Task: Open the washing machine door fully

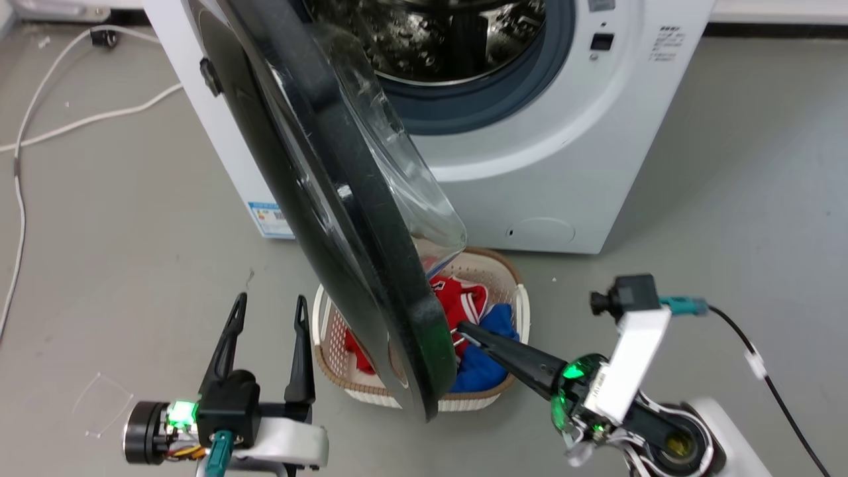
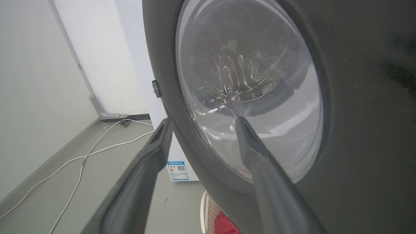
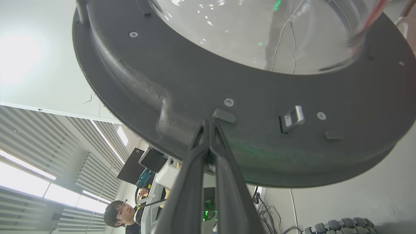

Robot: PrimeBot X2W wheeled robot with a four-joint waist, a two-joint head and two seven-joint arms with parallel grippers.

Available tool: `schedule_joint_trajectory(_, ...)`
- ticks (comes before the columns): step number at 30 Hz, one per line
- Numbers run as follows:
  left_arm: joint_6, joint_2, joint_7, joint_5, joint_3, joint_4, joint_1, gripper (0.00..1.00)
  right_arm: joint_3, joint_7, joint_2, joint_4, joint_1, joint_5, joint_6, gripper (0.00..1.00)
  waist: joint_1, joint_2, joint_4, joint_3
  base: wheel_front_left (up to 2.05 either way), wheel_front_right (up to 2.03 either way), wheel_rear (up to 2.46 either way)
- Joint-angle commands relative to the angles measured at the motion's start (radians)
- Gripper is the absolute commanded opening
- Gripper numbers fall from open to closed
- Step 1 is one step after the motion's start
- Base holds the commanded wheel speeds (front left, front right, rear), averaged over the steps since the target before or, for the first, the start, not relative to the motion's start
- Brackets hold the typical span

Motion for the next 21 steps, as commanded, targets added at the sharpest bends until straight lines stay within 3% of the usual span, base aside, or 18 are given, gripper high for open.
schedule_joint_trajectory(1,0.003,0.004,-0.002,0.001,0.001,0.001,0.017,1.00,-0.012,-0.015,0.004,-0.009,0.028,0.004,0.003,0.00,0.0001,0.0000,-0.011,-0.023,0.00,0.00,0.00)
schedule_joint_trajectory(7,0.007,0.010,-0.002,-0.002,0.002,0.008,0.056,1.00,-0.077,-0.106,0.006,-0.050,0.118,-0.002,0.003,0.00,0.0001,0.0000,-0.033,-0.079,0.00,0.00,0.00)
schedule_joint_trajectory(15,0.011,0.016,-0.002,-0.003,0.005,0.007,0.096,1.00,-0.154,-0.366,0.013,-0.103,0.199,-0.119,0.003,0.00,0.0001,0.0000,-0.056,-0.131,0.00,0.00,0.00)
schedule_joint_trajectory(21,0.016,0.019,-0.002,-0.004,0.009,0.002,0.113,1.00,-0.159,-0.655,-0.049,-0.111,0.224,-0.347,0.003,0.00,0.0001,0.0000,-0.065,-0.148,0.00,0.00,0.00)
